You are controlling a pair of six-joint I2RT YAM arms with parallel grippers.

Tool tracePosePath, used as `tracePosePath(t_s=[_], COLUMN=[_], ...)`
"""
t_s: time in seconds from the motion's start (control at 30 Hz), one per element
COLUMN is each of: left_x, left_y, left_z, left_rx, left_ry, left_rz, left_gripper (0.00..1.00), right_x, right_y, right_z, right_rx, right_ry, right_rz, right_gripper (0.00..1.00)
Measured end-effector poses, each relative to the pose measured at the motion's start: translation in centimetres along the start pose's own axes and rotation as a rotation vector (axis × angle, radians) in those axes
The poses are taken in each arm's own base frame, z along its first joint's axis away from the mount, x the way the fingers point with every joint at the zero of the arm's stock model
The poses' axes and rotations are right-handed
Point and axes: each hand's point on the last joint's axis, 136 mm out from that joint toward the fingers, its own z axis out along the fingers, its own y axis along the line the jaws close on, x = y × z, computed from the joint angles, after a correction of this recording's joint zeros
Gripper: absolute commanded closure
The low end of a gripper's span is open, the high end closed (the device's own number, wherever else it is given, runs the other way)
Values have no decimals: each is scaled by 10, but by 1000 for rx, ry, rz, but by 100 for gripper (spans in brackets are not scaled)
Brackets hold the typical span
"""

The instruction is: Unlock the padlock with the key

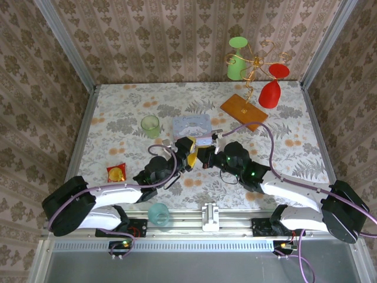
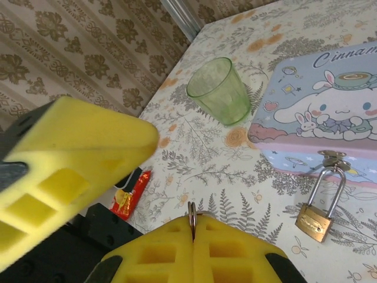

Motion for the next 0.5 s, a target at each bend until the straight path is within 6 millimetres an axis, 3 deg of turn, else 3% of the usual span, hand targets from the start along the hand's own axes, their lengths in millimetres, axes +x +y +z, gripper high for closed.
tracePosePath(t_s=[0.2,0.5], left_x=[-1,-3], left_y=[9,-2], left_z=[7,11], left_rx=[-3,77], left_ry=[-4,-4], left_rz=[-27,-66], left_gripper=[5,22], right_x=[7,14], right_y=[5,8], right_z=[10,15], right_rx=[-12,-19], right_ry=[19,26], right_rz=[-5,-7], right_gripper=[100,100])
